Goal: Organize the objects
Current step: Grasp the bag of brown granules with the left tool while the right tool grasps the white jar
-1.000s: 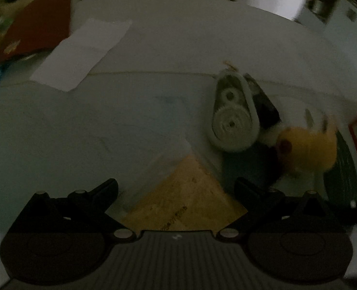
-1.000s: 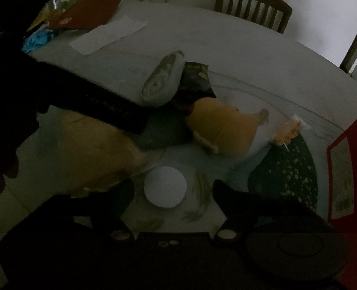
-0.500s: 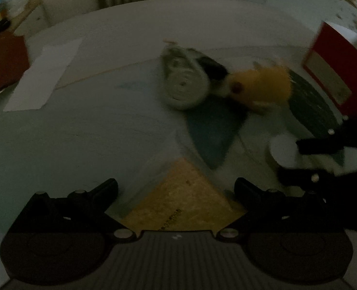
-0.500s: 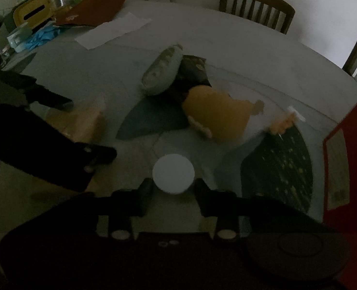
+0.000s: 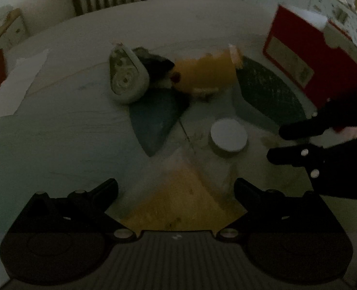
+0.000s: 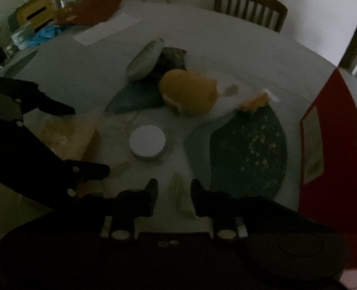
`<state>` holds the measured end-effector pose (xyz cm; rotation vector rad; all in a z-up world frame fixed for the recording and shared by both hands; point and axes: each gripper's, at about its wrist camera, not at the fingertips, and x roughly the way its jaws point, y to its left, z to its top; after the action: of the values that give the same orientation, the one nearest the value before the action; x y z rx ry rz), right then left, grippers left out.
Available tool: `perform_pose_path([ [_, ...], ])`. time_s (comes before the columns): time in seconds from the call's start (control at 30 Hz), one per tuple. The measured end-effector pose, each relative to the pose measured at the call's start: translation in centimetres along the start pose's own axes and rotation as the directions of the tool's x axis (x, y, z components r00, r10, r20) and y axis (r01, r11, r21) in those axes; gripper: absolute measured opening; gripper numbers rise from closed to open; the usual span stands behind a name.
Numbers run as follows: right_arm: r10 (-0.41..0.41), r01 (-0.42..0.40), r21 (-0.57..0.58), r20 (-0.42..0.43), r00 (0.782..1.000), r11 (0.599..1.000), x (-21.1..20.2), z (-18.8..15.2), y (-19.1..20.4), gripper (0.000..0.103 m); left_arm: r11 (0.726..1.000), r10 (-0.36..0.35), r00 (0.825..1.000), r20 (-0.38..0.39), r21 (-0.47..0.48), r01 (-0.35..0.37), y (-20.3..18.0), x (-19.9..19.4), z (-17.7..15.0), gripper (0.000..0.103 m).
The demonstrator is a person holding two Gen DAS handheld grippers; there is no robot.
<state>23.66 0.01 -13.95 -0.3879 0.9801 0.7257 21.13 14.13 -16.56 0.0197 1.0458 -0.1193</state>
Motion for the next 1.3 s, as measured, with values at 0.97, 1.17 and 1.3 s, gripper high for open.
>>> perform_pose_path([
  [0.97,0.089,-0.088,-0.151,0.0,0.996,0.985,3.4,2.9,0.8,0.051,0.931,0.08,0.99,-0.116,-0.346,-0.115,-0.8,-1.3,-2.9,0.103],
  [1.17,0.086,-0.082,-0.16,0.019,0.996,0.984,3.0,2.6,0.4,0.036,0.936,0.112,0.987,-0.114,-0.321,-0.144,-1.7,-1.2,-3.0,0.103],
  [1.3,0.081,-0.077,-0.136,0.03,0.996,0.988,2.5,2.2,-0.3,0.036,0.939,0.121,0.987,-0.103,-0.31,-0.148,-2.1,-1.3,-2.7,0.093],
])
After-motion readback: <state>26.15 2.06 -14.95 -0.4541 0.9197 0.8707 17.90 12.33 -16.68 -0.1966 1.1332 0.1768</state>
